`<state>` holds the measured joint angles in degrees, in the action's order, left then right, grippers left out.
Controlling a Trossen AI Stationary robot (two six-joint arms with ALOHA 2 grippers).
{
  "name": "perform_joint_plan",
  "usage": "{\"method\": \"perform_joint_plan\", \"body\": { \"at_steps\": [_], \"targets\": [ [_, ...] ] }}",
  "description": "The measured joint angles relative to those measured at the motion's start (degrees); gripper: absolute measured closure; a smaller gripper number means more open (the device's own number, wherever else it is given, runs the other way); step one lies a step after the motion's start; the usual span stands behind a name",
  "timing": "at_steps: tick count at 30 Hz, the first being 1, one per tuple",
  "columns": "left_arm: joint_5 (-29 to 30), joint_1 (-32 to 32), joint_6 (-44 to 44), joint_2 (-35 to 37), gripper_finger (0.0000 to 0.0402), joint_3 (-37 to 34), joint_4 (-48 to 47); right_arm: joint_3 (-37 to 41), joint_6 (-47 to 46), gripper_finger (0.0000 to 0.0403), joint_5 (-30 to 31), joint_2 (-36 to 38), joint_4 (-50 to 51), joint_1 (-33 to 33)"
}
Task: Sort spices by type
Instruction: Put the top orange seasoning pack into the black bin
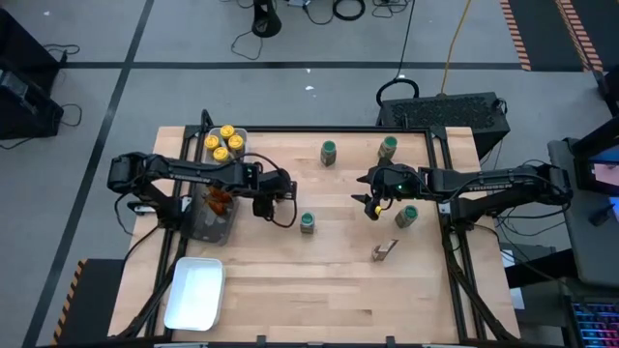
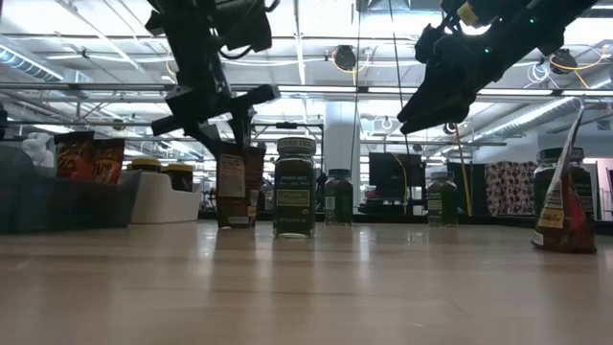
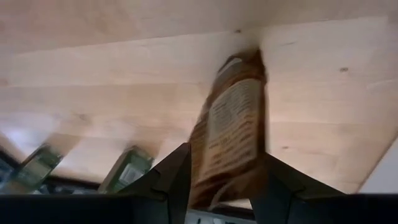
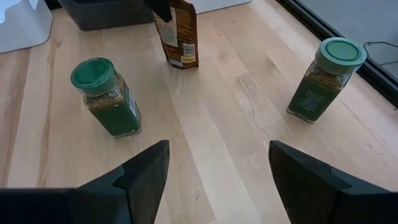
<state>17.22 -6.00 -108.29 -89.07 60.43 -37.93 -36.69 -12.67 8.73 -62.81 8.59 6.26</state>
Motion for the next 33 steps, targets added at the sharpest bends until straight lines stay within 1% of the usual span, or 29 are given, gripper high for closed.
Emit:
{"method": "perform_joint_plan", "body": {
  "at_steps": [8,22,25,33],
  "targets": [
    [0.9,0.0,1.5,0.1,0.0258,0.0,1.8,0.0,0.0,0.0145,0.0,0.0,0.1,-0.3],
    [1.5,-0.6,1.6,0.1,0.0263,0.0,2.0,0.0,-0.1,0.0145,0.0,0.0,-0.1,-0.3],
    [1.5,-0.8,1.6,0.1,0.0284,0.0,1.9,0.0,-0.1,0.0145,0.0,0.0,-0.1,-0.3],
    [1.5,-0.8,1.7,0.1,0.0374,0.0,1.9,0.0,-0.1,0.0145,0.0,0.0,-0.1,-0.3]
  ]
}}
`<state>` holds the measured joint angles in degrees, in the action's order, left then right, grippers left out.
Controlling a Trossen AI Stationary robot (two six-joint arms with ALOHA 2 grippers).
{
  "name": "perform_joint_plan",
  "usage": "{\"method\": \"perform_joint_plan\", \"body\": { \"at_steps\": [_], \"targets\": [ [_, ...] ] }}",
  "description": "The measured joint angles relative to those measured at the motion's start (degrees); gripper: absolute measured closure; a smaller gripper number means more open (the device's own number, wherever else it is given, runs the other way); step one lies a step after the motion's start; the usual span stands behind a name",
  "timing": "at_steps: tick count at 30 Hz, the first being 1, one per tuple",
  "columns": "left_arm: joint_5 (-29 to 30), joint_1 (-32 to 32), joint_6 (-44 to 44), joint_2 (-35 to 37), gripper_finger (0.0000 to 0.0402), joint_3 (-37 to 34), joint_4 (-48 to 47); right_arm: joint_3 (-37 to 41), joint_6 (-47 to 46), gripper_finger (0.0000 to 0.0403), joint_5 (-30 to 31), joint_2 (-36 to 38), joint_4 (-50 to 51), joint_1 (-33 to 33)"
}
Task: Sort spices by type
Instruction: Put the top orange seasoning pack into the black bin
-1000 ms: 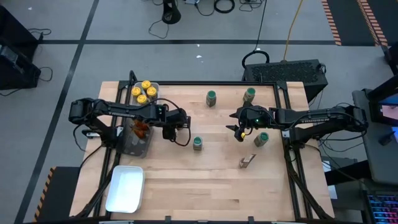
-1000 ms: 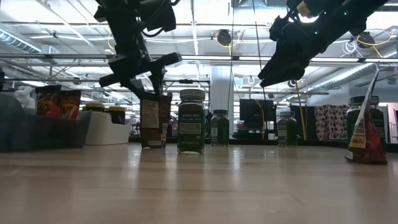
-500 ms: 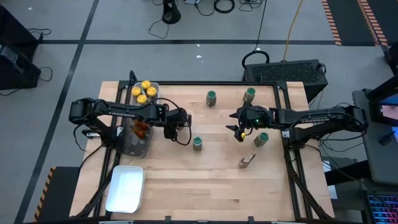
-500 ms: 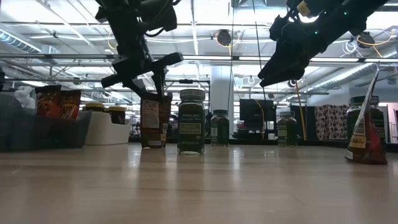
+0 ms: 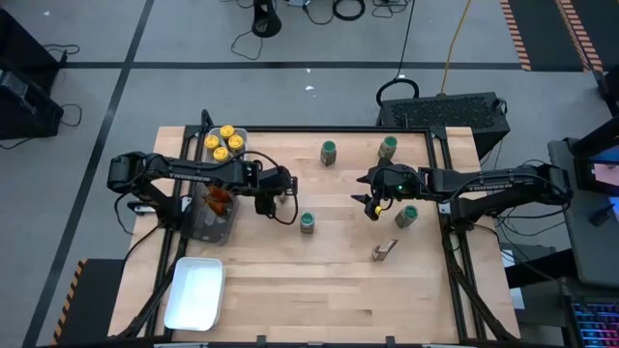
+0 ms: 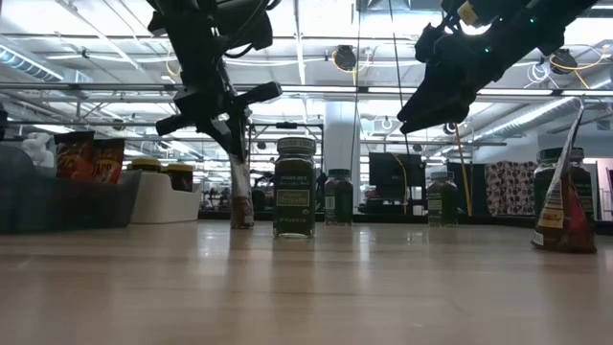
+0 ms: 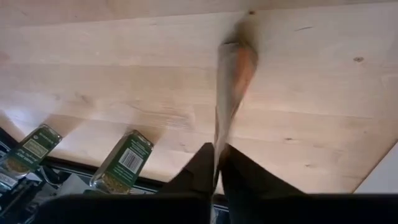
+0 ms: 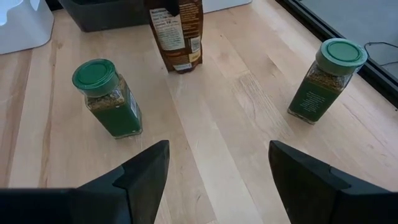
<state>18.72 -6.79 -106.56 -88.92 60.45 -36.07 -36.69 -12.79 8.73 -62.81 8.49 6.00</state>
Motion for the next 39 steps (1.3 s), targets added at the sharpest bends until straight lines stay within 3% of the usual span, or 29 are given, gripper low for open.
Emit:
{"method": "perform_joint_plan", "body": {
  "at_steps": [3,13,26,32,39],
  "targets": [
    [0.0,0.0,0.5,0.0,0.0395,0.0,0.0,0.0,0.0,0.0145,0.0,0.0,0.0,0.0],
    [-0.9,0.6,13.6,1.0,0.0398,4.4,-4.3,0.0,-0.3,0.0145,0.0,0.0,-0.1,0.0],
    [-5.1,3.0,64.0,2.8,0.0400,21.2,-32.6,0.0,-1.2,0.0145,0.0,0.0,-0.1,-0.2],
    [-11.3,4.3,79.6,3.7,0.0401,25.0,-44.8,0.0,-1.5,0.0145,0.0,0.0,-0.5,-0.4],
    [-11.4,7.9,89.8,6.4,0.0401,23.9,-52.9,0.0,-0.3,0.0145,0.0,0.0,-0.5,-0.5]
  ]
}}
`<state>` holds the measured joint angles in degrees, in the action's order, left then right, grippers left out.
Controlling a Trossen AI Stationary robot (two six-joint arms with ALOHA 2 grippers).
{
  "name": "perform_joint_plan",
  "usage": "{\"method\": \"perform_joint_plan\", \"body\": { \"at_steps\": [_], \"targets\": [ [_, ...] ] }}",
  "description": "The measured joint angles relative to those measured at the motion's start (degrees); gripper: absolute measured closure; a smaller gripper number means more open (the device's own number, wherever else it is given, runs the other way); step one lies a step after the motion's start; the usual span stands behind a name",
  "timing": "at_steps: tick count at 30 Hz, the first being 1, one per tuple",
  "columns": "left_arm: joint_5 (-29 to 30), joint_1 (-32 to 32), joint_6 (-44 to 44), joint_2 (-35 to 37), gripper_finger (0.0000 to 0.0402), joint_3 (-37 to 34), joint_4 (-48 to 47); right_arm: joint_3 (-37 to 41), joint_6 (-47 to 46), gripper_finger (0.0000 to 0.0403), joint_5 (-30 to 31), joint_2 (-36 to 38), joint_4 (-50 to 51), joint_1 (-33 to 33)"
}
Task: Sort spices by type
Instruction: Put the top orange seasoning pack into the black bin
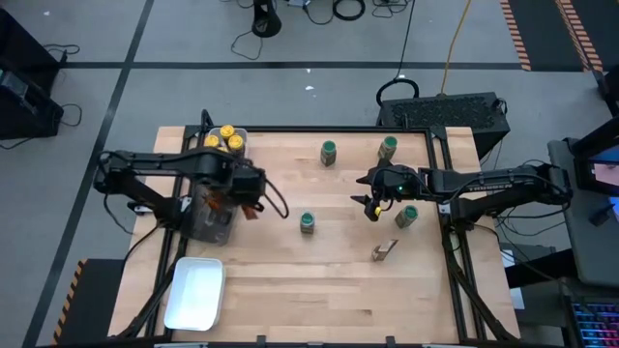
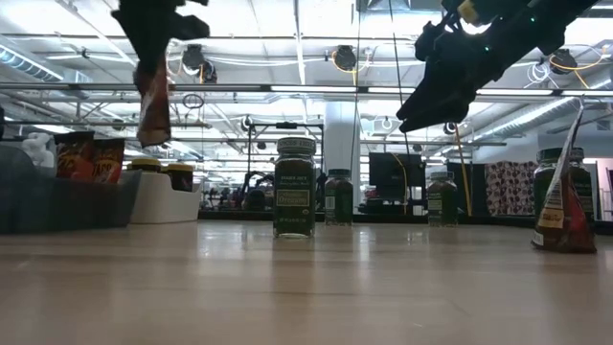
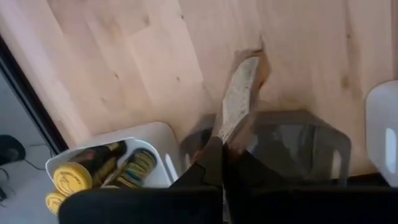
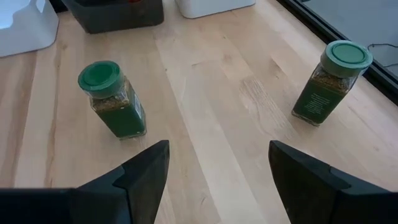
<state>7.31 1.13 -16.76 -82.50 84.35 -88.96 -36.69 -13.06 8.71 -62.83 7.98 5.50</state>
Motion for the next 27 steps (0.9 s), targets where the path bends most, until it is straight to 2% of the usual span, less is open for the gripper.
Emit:
{"method": "perform_joint_plan", "body": {
  "at_steps": [6,12,17,20,27],
  "targets": [
    [-0.5,3.1,3.9,2.8,0.0401,-0.9,-0.9,0.0,0.7,0.0145,0.0,0.0,-0.1,0.0],
    [-1.6,5.0,3.5,4.6,0.0401,-1.1,-1.0,0.0,1.6,0.0145,0.0,0.0,-0.1,0.0],
    [-7.7,5.8,3.1,6.8,0.0401,-1.1,-1.0,0.0,1.7,0.0145,0.0,0.0,0.0,0.0],
    [-10.8,5.9,6.3,8.6,0.0401,-1.3,-1.0,0.0,1.8,0.0145,0.0,0.0,0.0,0.0],
    [-11.8,5.9,8.6,13.3,0.0401,-9.8,-1.1,0.0,2.4,0.0145,0.0,0.0,0.0,0.0]
  ]
}}
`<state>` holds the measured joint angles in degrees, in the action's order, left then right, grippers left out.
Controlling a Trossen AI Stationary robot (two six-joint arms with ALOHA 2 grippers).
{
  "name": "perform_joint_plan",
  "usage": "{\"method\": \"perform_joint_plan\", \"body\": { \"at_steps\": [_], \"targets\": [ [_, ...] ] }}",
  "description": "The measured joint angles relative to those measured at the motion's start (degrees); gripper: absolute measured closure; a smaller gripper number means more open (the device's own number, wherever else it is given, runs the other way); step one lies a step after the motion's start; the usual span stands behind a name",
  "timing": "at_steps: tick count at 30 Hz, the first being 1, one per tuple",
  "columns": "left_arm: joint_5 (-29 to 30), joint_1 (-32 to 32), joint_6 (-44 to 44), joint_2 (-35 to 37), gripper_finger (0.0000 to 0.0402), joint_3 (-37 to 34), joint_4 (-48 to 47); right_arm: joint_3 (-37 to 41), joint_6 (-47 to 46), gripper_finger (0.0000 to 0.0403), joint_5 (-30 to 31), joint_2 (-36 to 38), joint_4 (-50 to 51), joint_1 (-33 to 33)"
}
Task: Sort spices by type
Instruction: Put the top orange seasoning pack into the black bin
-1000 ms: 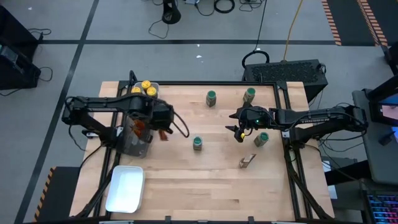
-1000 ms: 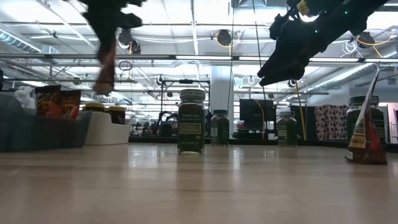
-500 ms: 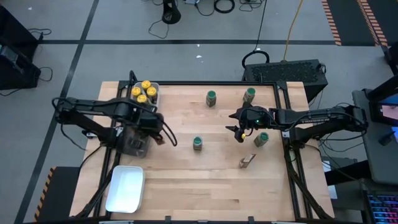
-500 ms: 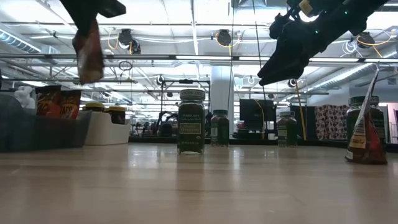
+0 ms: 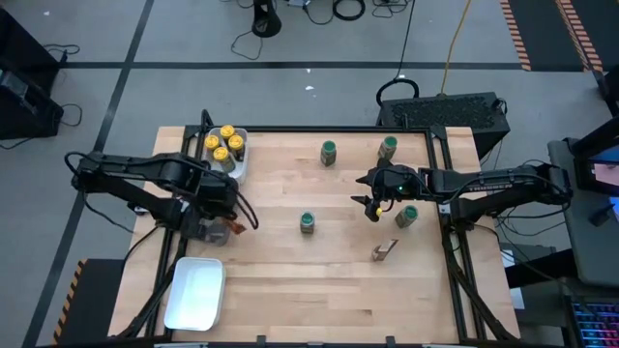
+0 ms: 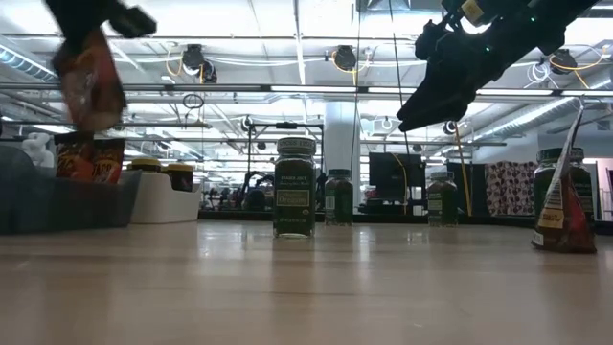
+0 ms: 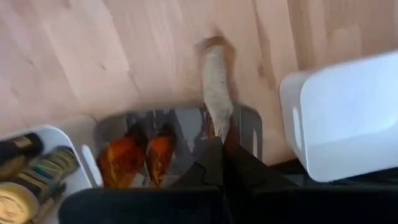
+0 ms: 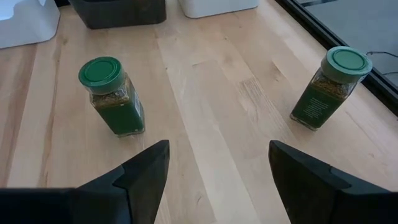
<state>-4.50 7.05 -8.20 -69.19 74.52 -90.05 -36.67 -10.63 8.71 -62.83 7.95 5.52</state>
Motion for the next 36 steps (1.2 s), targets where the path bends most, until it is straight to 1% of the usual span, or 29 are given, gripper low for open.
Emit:
{"method": "perform_joint_plan", "body": {
  "at_steps": [4,7,11,17,24,29,33,36],
  "targets": [
    [-0.9,0.0,0.0,2.1,0.0401,-4.3,-0.1,0.0,0.0,0.0145,0.0,0.0,0.0,0.0],
    [-2.7,0.0,-1.0,3.6,0.0401,-5.0,0.0,0.0,0.0,0.0145,0.0,0.0,0.0,0.0],
    [-2.8,0.0,-1.1,6.1,0.0401,-5.2,-0.1,0.0,-0.5,0.0145,0.0,0.0,-0.1,0.0],
    [-0.6,0.0,-1.1,8.9,0.0401,-5.9,0.0,0.0,-0.5,0.0145,0.0,0.0,-1.0,0.0],
    [0.6,-0.5,-1.4,10.0,0.0402,-12.1,0.0,0.1,-0.3,0.0145,0.0,0.0,-2.0,0.0],
    [1.1,-1.5,-5.0,10.0,0.0401,-16.1,0.0,0.1,-0.2,0.0145,0.0,0.0,-3.1,0.0],
    [2.0,-2.4,-6.2,10.0,0.0402,-16.8,0.0,0.1,-0.3,0.0145,0.0,0.0,-3.1,0.0],
    [3.6,-3.4,-6.8,10.0,0.0402,-16.8,0.0,0.1,-0.5,0.0145,0.0,0.0,-3.1,0.0]
  ]
}}
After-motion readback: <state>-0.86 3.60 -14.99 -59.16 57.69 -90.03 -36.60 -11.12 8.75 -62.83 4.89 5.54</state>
